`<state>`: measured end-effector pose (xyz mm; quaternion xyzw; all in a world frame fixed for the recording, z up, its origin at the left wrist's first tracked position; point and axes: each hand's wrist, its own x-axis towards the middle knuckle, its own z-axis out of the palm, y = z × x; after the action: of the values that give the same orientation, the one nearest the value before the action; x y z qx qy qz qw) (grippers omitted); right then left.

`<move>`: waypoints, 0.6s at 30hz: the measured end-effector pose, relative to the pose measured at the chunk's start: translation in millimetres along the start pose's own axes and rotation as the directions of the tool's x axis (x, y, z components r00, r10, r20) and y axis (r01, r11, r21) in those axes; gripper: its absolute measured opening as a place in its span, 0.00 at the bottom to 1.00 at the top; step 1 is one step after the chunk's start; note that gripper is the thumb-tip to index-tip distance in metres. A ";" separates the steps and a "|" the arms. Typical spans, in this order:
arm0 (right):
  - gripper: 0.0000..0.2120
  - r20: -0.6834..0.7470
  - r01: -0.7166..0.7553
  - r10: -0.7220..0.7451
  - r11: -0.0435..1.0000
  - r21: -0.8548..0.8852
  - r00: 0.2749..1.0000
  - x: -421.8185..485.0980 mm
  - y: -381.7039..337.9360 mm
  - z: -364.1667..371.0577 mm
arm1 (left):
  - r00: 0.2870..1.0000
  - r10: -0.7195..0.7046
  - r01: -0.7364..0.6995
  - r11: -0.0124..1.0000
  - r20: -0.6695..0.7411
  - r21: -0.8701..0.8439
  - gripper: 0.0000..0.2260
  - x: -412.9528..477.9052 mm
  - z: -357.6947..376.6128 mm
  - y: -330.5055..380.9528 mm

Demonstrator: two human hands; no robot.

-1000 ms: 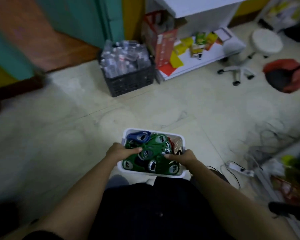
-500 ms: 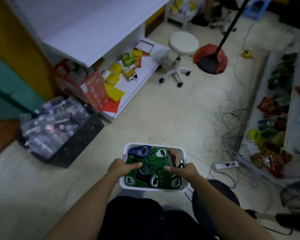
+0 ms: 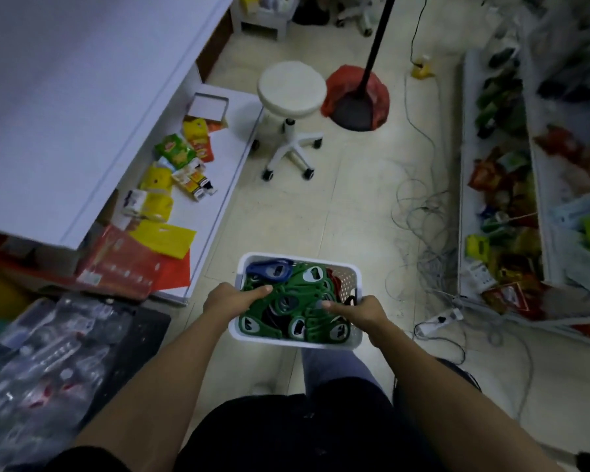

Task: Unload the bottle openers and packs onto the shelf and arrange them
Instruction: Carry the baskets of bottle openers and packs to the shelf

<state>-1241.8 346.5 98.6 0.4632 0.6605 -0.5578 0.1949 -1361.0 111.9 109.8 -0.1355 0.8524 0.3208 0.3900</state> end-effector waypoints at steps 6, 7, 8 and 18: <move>0.31 0.033 0.018 -0.016 0.999 -0.042 0.999 94.7 -122.1 -40.2 | 0.998 -0.050 0.048 0.997 -0.044 -0.058 0.28 79.2 -25.9 120.9; 0.30 0.031 0.031 -0.029 0.998 -0.058 0.999 108.4 -144.3 -48.3 | 0.997 -0.062 0.058 0.996 -0.055 -0.072 0.29 89.8 -31.0 142.2; 0.29 0.029 0.053 -0.051 0.995 -0.083 0.998 121.4 -166.8 -56.4 | 0.995 -0.070 0.064 0.994 -0.065 -0.086 0.30 99.8 -36.3 162.4; 0.29 -0.028 0.345 -0.368 0.894 -0.286 0.930 217.0 -401.6 -78.5 | 0.972 -0.091 0.005 0.931 -0.218 -0.366 0.47 197.2 -128.6 318.8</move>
<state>-1661.9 524.7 177.7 0.3249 0.8128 -0.4671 0.1249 -1718.6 273.3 165.3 -0.2624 0.8146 0.4448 0.2640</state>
